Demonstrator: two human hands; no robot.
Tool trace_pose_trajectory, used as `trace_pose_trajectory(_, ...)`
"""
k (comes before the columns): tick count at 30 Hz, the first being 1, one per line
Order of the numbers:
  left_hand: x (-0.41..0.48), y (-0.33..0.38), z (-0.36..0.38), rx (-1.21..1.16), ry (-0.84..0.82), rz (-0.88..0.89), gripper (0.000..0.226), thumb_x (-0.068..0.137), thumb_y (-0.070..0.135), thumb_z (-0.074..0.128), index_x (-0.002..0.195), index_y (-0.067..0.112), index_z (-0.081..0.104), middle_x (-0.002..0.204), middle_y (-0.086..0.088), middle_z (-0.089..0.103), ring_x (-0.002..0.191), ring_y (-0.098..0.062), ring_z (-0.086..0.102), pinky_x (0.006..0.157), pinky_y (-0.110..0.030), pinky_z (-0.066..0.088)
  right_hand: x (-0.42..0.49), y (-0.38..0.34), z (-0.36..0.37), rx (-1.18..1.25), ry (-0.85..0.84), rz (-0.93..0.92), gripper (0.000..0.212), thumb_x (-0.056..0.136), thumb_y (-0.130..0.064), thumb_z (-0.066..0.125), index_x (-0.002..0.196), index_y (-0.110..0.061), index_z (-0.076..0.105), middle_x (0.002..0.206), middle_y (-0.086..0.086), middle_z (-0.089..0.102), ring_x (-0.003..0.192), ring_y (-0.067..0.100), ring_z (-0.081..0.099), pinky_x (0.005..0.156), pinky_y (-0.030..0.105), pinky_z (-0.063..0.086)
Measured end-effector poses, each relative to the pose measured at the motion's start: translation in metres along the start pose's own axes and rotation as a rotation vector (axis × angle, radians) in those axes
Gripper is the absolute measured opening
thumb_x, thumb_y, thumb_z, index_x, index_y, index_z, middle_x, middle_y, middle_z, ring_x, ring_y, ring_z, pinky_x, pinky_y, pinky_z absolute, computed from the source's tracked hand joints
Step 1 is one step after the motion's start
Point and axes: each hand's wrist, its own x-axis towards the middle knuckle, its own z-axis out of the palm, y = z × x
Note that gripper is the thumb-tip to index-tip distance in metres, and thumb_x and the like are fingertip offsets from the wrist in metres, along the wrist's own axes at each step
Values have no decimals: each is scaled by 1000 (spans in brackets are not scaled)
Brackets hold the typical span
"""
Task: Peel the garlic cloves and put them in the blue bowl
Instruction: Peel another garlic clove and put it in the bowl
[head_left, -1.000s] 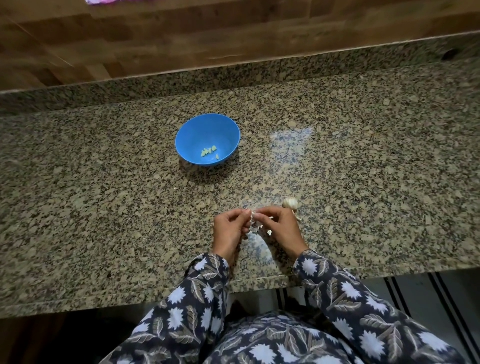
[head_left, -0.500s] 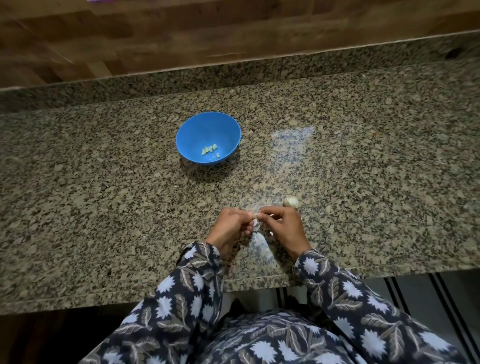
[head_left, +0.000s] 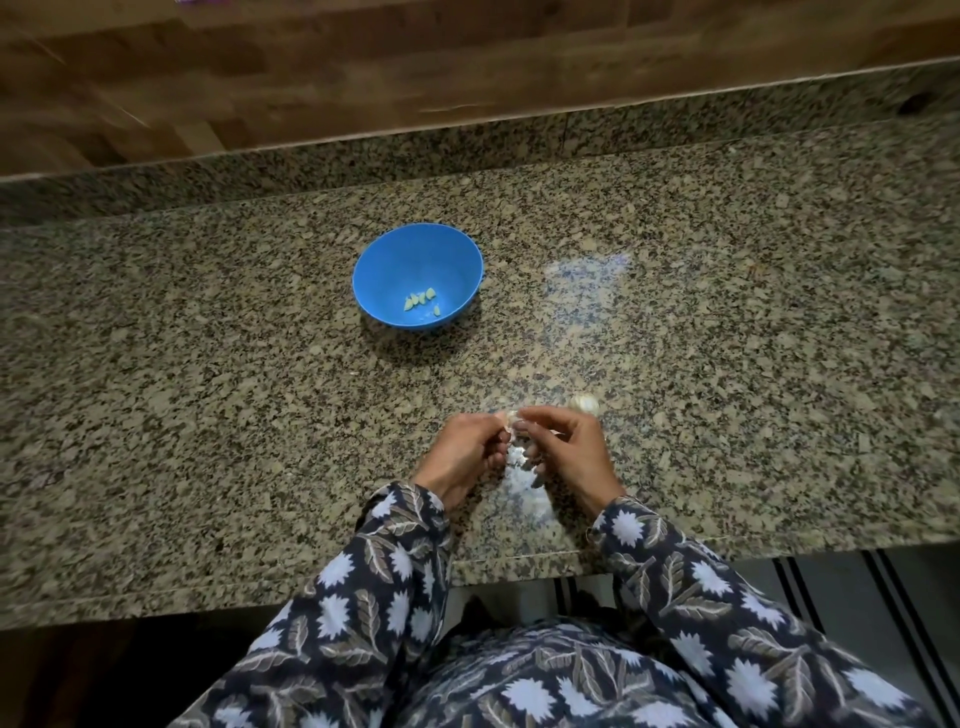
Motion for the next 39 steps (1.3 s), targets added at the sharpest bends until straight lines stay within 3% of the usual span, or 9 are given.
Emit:
trace_pose_trajectory(3,0,-2,1,196,47,56,22,98,13,42,83,5,56,67,-1,49,57,-9,43,56,-20,37,3,4,-2,-157,-37,-54,44,89,6,49,124,-19,55,103,-6,63,88,7,61,73,26,53)
trace_pose_trajectory(6,1,-4,2,451,99,119,24,98,18,44,79,12,57,69,-1,50,60,-11,43,57,-20,39,3,4,-1,-223,-85,-129,28,87,-14,60,112,-25,63,112,-8,63,106,10,59,89,28,49)
trace_pose_trajectory(9,4,-4,3,539,111,144,25,98,20,45,77,15,58,70,-2,51,63,-13,44,60,-23,38,2,0,-1,-129,-67,-102,16,79,-8,67,93,-17,69,93,-1,69,86,10,66,75,24,54)
trace_pose_trajectory(15,1,-5,0,11,-30,5,19,97,10,42,90,1,56,67,-2,50,54,-9,45,50,-17,38,3,-4,-2,-5,14,-49,9,77,-3,68,83,-10,68,80,3,67,70,14,62,59,22,53)
trace_pose_trajectory(19,4,-8,-8,401,121,227,9,86,2,60,92,7,65,86,-5,65,79,-15,62,76,-26,54,2,-2,-4,61,23,-35,12,76,-5,70,87,-9,69,89,11,69,77,20,64,69,34,54)
trace_pose_trajectory(22,6,-14,-11,465,216,332,28,83,-3,63,106,13,69,104,-5,70,97,-16,65,89,-36,53,0,-3,-3,58,33,-38,13,77,-3,68,86,-12,70,84,3,70,70,14,64,62,25,54)
trace_pose_trajectory(31,-1,-18,4,507,258,585,40,79,4,69,117,12,60,101,0,68,92,-9,66,79,-19,55,-6,-6,-1,90,-8,5,15,81,0,62,89,-11,68,82,2,68,58,7,62,47,16,49)
trace_pose_trajectory(35,1,-20,4,602,272,654,43,80,8,70,120,16,59,94,13,63,84,7,61,74,-7,50,-6,-8,-2,86,-14,-13,25,80,4,63,103,-5,65,88,-1,68,67,5,67,58,18,55)
trace_pose_trajectory(39,3,-23,0,549,266,622,41,79,7,70,117,20,59,91,10,68,84,2,66,77,-17,54,-8,-8,-1,77,-35,35,26,86,5,55,110,-1,61,85,4,67,57,5,64,49,18,52)
